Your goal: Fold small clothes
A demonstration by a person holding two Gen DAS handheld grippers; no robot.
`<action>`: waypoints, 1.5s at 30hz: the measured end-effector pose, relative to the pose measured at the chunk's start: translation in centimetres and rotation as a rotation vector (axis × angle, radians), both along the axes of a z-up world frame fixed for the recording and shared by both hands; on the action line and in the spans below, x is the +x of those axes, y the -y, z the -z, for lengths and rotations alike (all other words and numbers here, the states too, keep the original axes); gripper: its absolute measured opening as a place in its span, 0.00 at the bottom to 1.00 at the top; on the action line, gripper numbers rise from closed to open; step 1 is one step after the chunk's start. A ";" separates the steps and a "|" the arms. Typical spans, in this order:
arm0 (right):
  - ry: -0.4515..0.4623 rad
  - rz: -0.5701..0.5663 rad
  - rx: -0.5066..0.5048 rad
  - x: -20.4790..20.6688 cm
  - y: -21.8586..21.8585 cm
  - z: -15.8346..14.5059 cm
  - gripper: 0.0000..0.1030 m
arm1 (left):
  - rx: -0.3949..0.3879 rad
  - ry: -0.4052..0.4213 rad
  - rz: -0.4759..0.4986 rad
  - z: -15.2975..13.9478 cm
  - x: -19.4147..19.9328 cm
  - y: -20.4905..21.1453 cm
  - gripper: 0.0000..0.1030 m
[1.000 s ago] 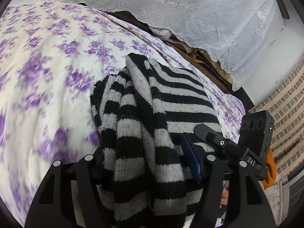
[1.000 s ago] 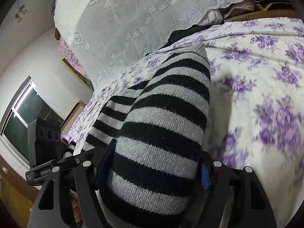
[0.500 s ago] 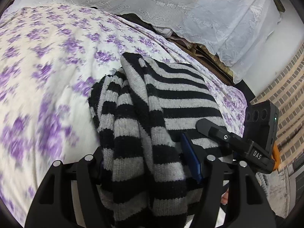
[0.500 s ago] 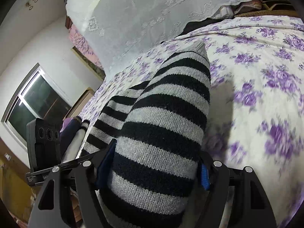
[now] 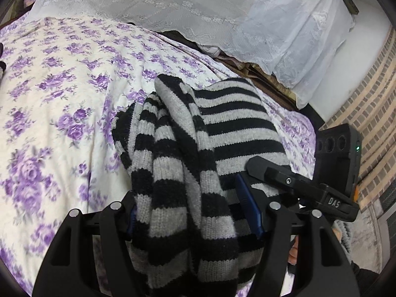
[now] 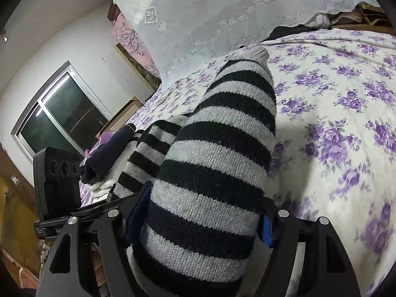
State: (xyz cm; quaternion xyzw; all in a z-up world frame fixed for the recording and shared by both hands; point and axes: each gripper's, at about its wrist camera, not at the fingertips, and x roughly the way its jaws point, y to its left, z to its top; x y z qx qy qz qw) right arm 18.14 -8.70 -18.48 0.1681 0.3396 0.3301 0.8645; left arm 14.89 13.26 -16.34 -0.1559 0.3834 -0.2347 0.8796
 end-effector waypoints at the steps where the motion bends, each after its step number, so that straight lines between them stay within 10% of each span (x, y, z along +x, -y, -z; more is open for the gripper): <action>1: 0.004 0.001 0.001 -0.2 0.0 -0.1 0.72 | 0.006 0.007 0.003 -0.2 -0.4 0.0 0.62; 24: 0.084 -0.039 0.080 -3.2 -4.4 -4.8 0.71 | 0.070 0.166 -0.030 -6.2 -5.0 -4.2 0.62; 45: 0.143 -0.284 0.069 -0.8 -21.9 -13.0 0.71 | 0.081 0.298 -0.279 -12.0 -7.6 -19.3 0.62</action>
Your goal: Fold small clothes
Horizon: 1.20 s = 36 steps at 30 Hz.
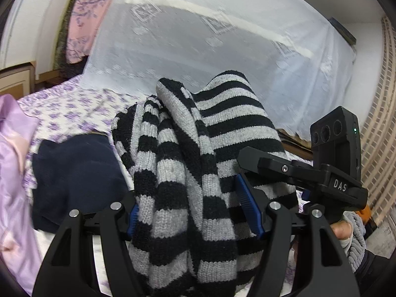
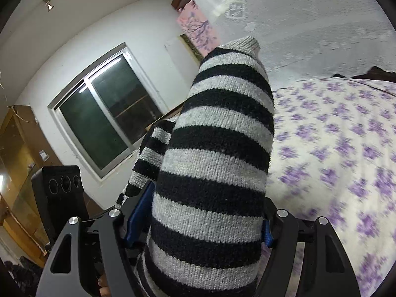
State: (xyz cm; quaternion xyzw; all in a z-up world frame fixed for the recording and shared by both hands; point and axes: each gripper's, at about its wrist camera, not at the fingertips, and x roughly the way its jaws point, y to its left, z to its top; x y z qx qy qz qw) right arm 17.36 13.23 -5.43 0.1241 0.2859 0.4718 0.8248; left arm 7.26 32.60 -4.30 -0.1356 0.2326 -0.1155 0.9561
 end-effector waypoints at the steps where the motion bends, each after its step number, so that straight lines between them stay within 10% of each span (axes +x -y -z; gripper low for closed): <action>1: -0.003 -0.011 0.001 0.3 -0.8 -0.3 0.71 | 0.007 0.003 -0.017 -0.4 0.0 -0.9 0.62; 22: -0.058 -0.167 -0.070 7.1 -17.0 -2.0 0.71 | -0.054 -0.050 -0.206 -1.1 3.6 -14.3 0.62; 30: -0.162 -0.169 -0.151 10.2 -19.4 1.9 0.70 | -0.137 -0.160 -0.212 4.1 6.0 -17.8 0.63; 36: -0.278 -0.170 -0.161 12.6 -18.8 6.6 0.76 | -0.188 -0.216 -0.239 8.7 7.2 -19.4 0.87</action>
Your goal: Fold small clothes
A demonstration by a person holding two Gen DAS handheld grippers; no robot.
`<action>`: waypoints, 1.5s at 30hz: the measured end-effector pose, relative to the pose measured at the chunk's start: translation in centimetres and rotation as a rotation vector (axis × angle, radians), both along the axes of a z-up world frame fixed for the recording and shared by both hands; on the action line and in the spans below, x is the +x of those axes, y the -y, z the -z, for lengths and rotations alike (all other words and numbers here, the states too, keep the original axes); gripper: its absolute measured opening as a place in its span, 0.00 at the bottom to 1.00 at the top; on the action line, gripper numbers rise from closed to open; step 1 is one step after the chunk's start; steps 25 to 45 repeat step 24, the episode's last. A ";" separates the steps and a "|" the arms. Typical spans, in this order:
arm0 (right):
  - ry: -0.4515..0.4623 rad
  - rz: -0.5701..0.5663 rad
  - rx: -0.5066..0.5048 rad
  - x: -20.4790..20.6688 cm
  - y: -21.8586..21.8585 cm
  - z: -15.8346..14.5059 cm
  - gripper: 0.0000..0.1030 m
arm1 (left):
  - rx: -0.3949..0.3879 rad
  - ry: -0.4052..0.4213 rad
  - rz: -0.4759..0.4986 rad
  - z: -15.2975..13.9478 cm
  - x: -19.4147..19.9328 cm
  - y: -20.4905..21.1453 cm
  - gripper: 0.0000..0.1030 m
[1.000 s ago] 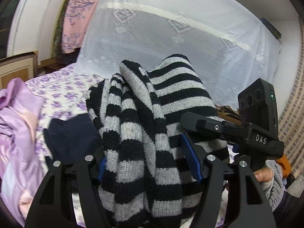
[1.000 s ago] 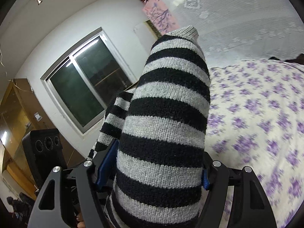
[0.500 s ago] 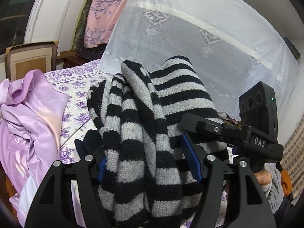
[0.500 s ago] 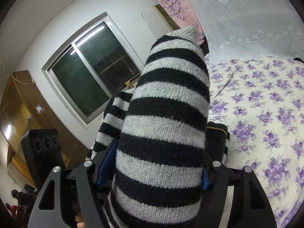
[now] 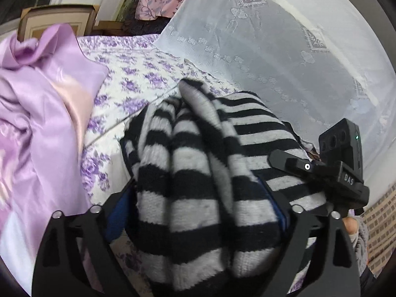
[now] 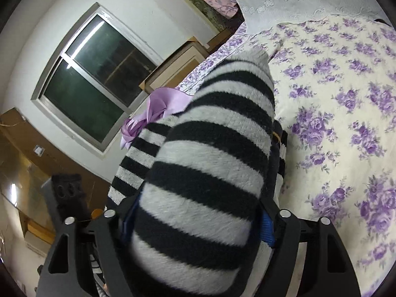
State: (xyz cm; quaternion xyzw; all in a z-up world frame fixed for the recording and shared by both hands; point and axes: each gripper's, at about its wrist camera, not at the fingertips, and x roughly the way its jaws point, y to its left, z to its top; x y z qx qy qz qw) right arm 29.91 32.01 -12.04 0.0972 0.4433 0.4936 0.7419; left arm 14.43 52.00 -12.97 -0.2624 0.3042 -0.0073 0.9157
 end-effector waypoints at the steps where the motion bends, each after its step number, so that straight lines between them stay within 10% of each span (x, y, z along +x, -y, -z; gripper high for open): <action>1: 0.004 -0.006 0.006 0.0 0.1 0.2 0.77 | 0.017 0.008 -0.003 0.2 -0.2 0.2 0.88; 17: 0.035 0.031 0.036 -0.2 0.6 0.7 0.85 | -0.090 -0.053 -0.116 1.7 -0.9 0.0 0.96; 24: 0.156 0.078 0.106 -3.1 5.4 -1.9 0.87 | 0.125 -0.073 -0.266 -2.1 -3.9 3.8 0.95; 45: 0.156 0.078 0.106 -3.1 5.4 -1.9 0.87 | 0.125 -0.073 -0.266 -2.1 -3.9 3.8 0.95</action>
